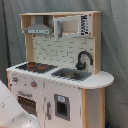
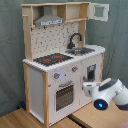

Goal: Play with the kitchen

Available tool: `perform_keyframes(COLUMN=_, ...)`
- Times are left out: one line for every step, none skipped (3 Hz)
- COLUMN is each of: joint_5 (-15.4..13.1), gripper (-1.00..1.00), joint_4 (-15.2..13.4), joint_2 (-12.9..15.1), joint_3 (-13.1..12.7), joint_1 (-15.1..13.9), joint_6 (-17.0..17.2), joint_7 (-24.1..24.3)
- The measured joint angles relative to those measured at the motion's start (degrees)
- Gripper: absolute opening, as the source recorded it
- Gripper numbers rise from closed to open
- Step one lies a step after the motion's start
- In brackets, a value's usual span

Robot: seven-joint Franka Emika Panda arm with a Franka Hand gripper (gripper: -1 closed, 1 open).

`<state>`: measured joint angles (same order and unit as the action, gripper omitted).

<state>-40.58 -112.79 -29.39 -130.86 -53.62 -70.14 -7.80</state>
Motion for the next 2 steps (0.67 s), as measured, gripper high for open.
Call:
perform_keyframes(joint_5=1.92, gripper=1.0, joint_4=-1.85, joint_2=-2.79, joint_3=1.58, joint_1=2.68, joint_6=-3.21, joint_7=-1.7)
perform_keyframes(joint_5=3.86, gripper=1.0, joint_4=-3.73, joint_2=-5.62, joint_3=3.19, joint_1=5.41, joint_6=-6.47, joint_7=-3.38)
